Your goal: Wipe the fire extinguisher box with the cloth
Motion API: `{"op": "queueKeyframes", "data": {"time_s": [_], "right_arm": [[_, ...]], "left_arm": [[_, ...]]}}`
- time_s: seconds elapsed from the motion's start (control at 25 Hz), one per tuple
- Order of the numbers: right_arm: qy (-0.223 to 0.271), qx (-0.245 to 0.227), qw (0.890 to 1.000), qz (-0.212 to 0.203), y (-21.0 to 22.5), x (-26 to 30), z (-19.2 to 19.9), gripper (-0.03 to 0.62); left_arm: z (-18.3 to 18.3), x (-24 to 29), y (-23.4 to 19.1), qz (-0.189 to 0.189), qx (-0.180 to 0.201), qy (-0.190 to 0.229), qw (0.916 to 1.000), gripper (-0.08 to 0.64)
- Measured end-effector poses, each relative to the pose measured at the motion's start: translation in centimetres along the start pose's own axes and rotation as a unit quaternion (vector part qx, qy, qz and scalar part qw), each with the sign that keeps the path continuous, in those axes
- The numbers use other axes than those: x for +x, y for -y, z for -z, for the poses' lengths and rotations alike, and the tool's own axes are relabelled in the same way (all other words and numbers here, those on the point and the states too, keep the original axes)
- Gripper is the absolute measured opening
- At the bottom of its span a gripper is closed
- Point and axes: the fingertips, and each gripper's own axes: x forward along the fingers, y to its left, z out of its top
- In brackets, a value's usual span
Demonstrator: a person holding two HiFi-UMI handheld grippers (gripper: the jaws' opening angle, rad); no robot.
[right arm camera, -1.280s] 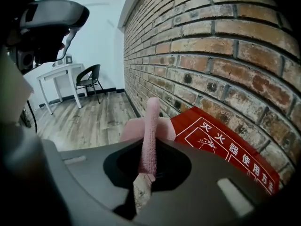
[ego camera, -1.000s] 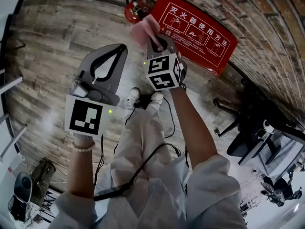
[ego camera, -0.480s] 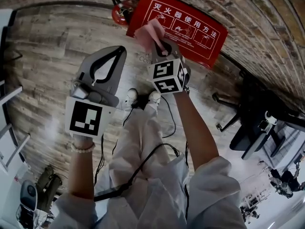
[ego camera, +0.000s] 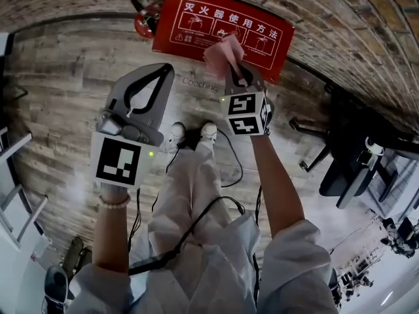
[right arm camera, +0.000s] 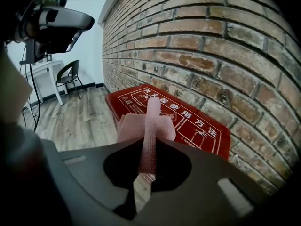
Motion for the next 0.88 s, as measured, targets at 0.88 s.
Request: {"op": "queueKeyframes", "data": {"time_s": [0.88], "right_arm": [[-0.058, 0.039, 0.994, 0.085, 7.6, -5.7, 9.0, 0.021]], "left_arm": [[-1.6, 2.3, 5.7, 0.044, 0.027, 0.004, 0.9986, -0.002]]}}
